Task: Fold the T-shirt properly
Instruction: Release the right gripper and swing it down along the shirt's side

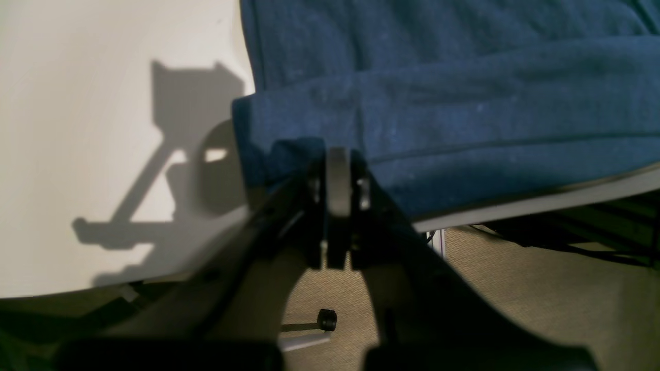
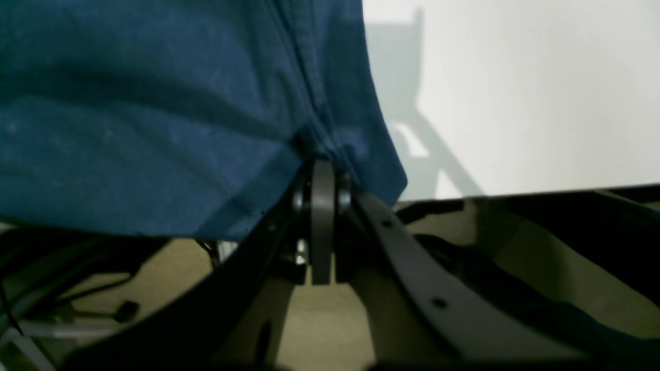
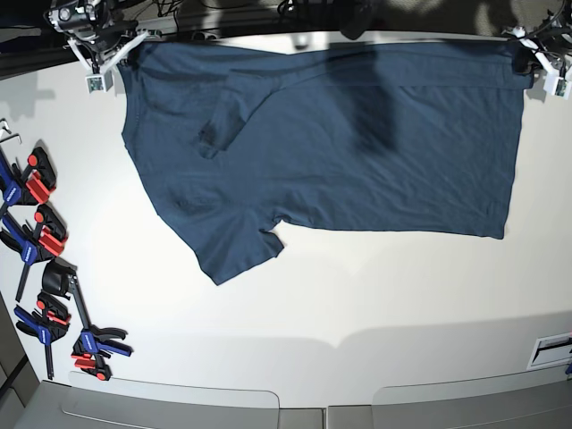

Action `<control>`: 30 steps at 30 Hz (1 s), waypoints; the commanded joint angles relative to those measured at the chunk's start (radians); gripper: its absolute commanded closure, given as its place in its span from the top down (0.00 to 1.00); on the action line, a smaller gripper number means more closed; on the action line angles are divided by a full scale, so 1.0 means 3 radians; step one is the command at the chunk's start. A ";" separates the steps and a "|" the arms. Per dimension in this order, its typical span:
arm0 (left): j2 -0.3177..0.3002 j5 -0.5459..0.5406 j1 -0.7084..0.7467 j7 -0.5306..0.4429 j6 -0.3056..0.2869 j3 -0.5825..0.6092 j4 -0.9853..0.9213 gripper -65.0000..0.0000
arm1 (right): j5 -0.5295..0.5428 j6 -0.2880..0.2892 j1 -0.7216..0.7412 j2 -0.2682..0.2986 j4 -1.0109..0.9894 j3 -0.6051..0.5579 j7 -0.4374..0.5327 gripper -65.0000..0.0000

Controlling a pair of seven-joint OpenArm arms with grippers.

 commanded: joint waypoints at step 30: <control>-0.0055 -0.0046 0.0025 -0.0191 -0.0009 -0.0023 0.0051 0.00 | -0.0287 -0.0225 0.1152 -0.0093 0.0652 0.0019 0.0810 0.43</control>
